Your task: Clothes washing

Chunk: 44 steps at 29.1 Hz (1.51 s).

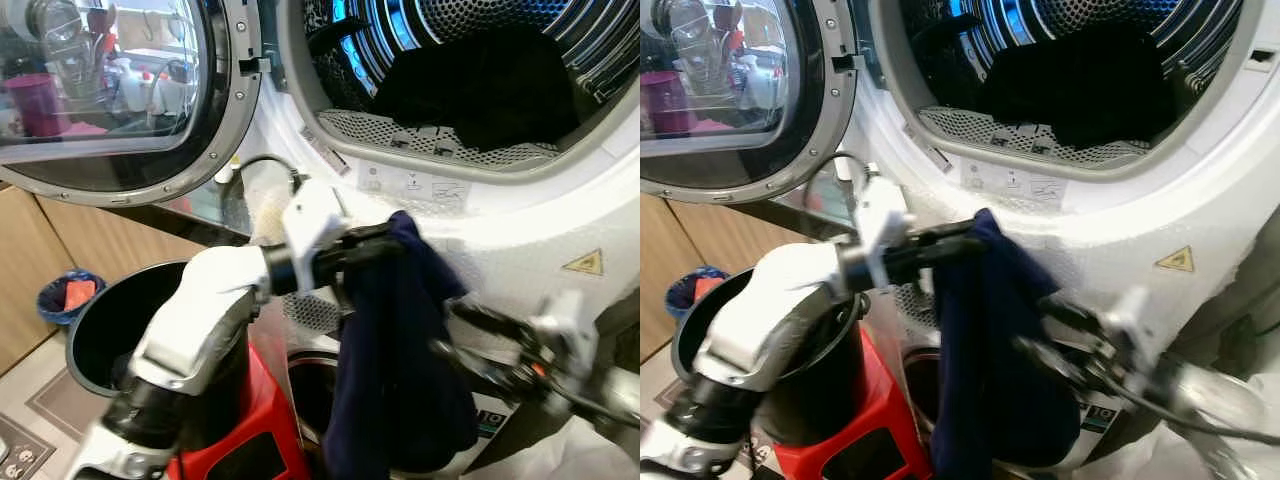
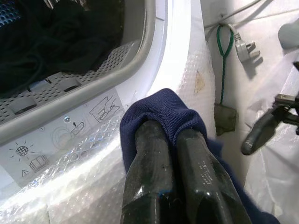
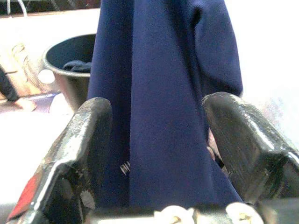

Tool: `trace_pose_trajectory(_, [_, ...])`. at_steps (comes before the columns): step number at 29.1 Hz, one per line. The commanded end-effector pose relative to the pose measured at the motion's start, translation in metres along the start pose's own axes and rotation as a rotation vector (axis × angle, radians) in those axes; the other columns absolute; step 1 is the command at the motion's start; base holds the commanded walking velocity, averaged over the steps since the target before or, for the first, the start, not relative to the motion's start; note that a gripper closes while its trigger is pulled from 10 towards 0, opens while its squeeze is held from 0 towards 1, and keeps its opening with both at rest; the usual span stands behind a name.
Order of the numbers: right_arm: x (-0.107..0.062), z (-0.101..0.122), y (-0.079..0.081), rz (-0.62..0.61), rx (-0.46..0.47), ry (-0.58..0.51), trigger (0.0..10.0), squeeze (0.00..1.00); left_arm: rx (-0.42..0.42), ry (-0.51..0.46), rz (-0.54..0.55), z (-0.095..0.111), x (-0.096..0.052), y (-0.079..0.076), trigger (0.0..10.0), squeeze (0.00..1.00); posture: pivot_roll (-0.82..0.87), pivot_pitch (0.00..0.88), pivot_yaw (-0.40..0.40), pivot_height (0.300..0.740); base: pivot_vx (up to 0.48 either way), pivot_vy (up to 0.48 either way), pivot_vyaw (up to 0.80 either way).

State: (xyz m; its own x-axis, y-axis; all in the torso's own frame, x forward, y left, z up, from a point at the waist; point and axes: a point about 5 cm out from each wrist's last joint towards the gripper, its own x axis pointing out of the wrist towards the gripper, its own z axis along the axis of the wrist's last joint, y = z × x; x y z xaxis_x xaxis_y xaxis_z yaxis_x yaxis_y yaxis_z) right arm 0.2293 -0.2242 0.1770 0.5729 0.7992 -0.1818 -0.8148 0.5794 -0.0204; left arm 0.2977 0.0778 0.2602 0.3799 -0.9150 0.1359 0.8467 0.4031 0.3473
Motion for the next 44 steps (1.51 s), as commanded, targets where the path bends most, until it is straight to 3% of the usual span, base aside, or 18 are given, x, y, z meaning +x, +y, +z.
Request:
trace_pose_trajectory(1, [-0.003, 0.005, -0.001, 0.011, -0.016, -0.009, 10.0, 0.00, 0.024, -0.046, -0.020, 0.012, -0.002, -0.002, 10.0, 0.00, 0.02, 0.038, 0.025, 0.740, 0.000, 0.000, 0.00])
trace_pose_trajectory(4, [-0.001, 0.008, -0.006, -0.030, -0.030, -0.023, 10.0, 0.00, 0.012, -0.045, -0.034, 0.015, -0.005, -0.004, 10.0, 0.00, 0.03, 0.039, 0.026, 0.740, 0.000, 0.000, 0.00])
trace_pose_trajectory(8, [0.020, 0.022, -0.016, -0.150, -0.075, -0.114, 10.0, 0.00, -0.006, -0.061, -0.078, 0.019, -0.001, -0.011, 10.0, 0.00, 0.03, 0.039, 0.028, 0.740, 0.000, 0.000, 0.00])
trace_pose_trajectory(13, [0.035, 0.030, -0.002, -0.061, -0.063, -0.163, 10.0, 0.00, -0.004, -0.057, -0.126, 0.017, 0.004, -0.019, 10.0, 0.00, 0.03, 0.037, 0.029, 0.740, 0.000, 0.000, 0.00])
trace_pose_trajectory(18, [0.052, 0.036, 0.022, 0.095, -0.082, -0.172, 10.0, 0.00, -0.020, -0.038, -0.177, 0.011, 0.010, -0.019, 10.0, 0.00, 0.03, 0.034, 0.032, 0.740, 0.000, 0.000, 0.00])
trace_pose_trajectory(27, [0.072, 0.043, 0.039, 0.156, -0.042, -0.220, 10.0, 0.00, -0.001, -0.068, -0.158, 0.015, 0.027, -0.010, 10.0, 0.00, 0.04, 0.035, 0.031, 0.740, 0.000, 0.000, 0.00])
trace_pose_trajectory(29, [0.082, 0.044, 0.042, 0.116, -0.039, -0.234, 10.0, 0.00, 0.026, -0.093, -0.083, 0.024, 0.040, -0.001, 10.0, 0.00, 0.04, 0.035, 0.028, 0.740, 0.000, 0.000, 0.00])
trace_pose_trajectory(32, [0.090, 0.046, 0.041, 0.040, -0.024, -0.252, 10.0, 0.00, 0.053, -0.102, -0.018, 0.029, 0.047, 0.005, 10.0, 0.00, 0.04, 0.030, 0.027, 0.740, 0.000, 0.000, 0.00])
trace_pose_trajectory(37, [0.092, 0.046, 0.036, -0.042, -0.019, -0.272, 10.0, 0.00, 0.047, -0.129, -0.007, 0.036, 0.049, 0.006, 10.0, 0.00, 0.04, 0.027, 0.027, 0.740, 0.000, 0.000, 0.00])
trace_pose_trajectory(40, [0.087, 0.041, 0.023, -0.131, 0.026, -0.239, 10.0, 0.00, 0.056, -0.151, 0.014, 0.040, 0.050, 0.008, 10.0, 0.00, 0.04, 0.023, 0.029, 0.740, 0.000, 0.000, 0.00])
trace_pose_trajectory(44, [0.091, 0.048, 0.016, -0.221, 0.023, -0.268, 10.0, 0.00, 0.055, -0.174, 0.040, 0.044, 0.053, 0.009, 10.0, 0.00, 0.05, 0.013, 0.024, 0.740, 0.000, 0.000, 0.00])
